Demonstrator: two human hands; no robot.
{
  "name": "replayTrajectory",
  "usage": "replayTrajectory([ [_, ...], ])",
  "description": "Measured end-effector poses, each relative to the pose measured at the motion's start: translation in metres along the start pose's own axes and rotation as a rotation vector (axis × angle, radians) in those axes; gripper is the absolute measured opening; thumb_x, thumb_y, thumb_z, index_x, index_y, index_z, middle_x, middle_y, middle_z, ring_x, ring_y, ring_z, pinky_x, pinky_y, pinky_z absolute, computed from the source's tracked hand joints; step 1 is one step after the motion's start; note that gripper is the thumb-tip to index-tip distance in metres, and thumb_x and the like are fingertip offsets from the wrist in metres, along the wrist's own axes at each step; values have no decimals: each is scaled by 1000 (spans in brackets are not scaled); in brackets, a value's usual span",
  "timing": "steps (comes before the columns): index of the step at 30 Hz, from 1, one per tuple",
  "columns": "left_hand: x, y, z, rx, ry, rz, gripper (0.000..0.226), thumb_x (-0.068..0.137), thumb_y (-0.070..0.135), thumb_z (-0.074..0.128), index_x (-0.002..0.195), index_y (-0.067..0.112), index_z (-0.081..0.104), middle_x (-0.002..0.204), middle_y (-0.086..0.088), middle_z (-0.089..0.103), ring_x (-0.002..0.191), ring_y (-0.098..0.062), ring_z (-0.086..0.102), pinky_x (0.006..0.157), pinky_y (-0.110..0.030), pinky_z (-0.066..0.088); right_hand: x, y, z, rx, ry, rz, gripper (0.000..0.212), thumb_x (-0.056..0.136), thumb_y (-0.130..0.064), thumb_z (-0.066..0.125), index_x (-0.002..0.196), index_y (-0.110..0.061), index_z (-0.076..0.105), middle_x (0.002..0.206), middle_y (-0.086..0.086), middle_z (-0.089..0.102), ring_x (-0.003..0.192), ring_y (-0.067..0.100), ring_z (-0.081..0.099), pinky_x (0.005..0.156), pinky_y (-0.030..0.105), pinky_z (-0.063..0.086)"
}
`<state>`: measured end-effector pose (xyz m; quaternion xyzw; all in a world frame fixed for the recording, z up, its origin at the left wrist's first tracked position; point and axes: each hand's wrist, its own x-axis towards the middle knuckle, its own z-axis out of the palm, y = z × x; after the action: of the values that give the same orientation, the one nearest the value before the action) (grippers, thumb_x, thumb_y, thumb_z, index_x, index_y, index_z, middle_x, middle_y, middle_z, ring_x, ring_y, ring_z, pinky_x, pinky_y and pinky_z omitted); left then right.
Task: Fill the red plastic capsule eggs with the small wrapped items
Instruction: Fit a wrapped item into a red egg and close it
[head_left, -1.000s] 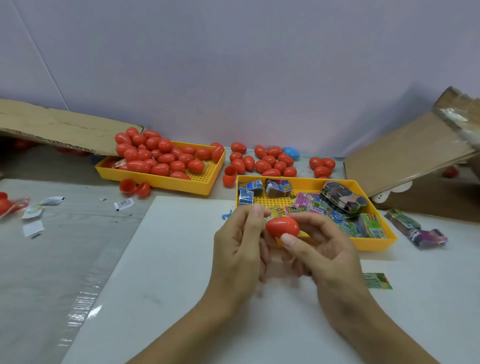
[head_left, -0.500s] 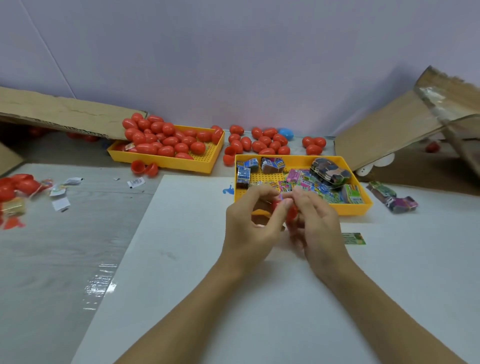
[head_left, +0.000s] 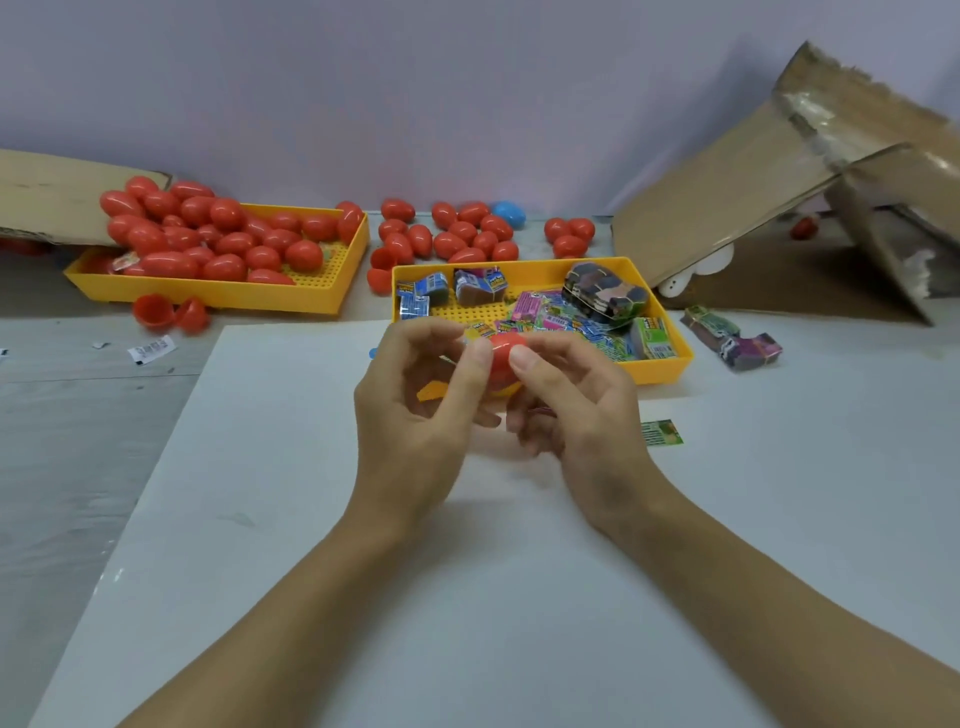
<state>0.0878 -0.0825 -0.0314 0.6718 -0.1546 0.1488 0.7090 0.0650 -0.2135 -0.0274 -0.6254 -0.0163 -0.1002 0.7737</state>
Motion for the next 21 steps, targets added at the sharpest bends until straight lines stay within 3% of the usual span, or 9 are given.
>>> replayTrajectory([
  [3, 4, -1, 1, 34, -1, -92, 28, 100, 32, 56, 84, 9, 62, 56, -4, 62, 41, -21, 59, 36, -27, 47, 2, 2, 0, 0, -59, -21, 22, 86, -16, 69, 108, -14, 67, 87, 3, 71, 62, 15, 64, 47, 23, 47],
  [6, 6, -2, 2, -3, -17, -120, 32, 102, 32, 51, 83, 8, 60, 49, -8, 60, 35, -25, 56, 33, -25, 44, 4, 4, -1, -3, -114, -63, 29, 85, -7, 69, 112, -16, 67, 97, 1, 70, 67, 11, 66, 53, 17, 49],
  [10, 5, 1, 0, -46, -18, -21, 10, 102, 21, 56, 94, 18, 61, 66, -6, 65, 47, -25, 62, 43, -28, 52, 6, 3, -2, 1, -90, 10, 23, 88, -21, 65, 110, -17, 70, 87, 1, 68, 55, 14, 59, 39, 23, 42],
  [12, 4, 2, 0, -86, -68, 17, 4, 100, 19, 57, 101, 23, 59, 78, -4, 66, 50, -27, 62, 46, -30, 54, 7, 2, -1, 7, -49, 61, 26, 89, -41, 62, 95, -17, 70, 72, 4, 65, 47, 15, 53, 36, 20, 36],
  [14, 2, 2, 1, -87, -111, 40, 11, 96, 21, 61, 107, 22, 57, 84, -2, 65, 52, -24, 64, 48, -31, 56, 7, 2, -1, -29, -15, 64, 34, 90, -49, 60, 74, -19, 66, 60, 6, 61, 39, 15, 49, 35, 17, 33],
  [16, 2, 2, 1, -74, -125, 43, 19, 91, 20, 65, 109, 20, 58, 86, -3, 66, 59, -19, 67, 54, -28, 57, 6, 3, 0, -39, 1, 39, 33, 91, -43, 62, 67, -21, 64, 55, 8, 60, 36, 16, 48, 34, 17, 33],
  [21, 1, -1, -2, -43, -134, 44, 21, 88, 5, 62, 103, 19, 65, 93, 3, 69, 81, -15, 71, 67, -24, 59, 4, 2, -3, 26, -7, -15, 7, 87, -22, 67, 88, -17, 72, 63, 7, 66, 41, 17, 54, 38, 23, 42],
])
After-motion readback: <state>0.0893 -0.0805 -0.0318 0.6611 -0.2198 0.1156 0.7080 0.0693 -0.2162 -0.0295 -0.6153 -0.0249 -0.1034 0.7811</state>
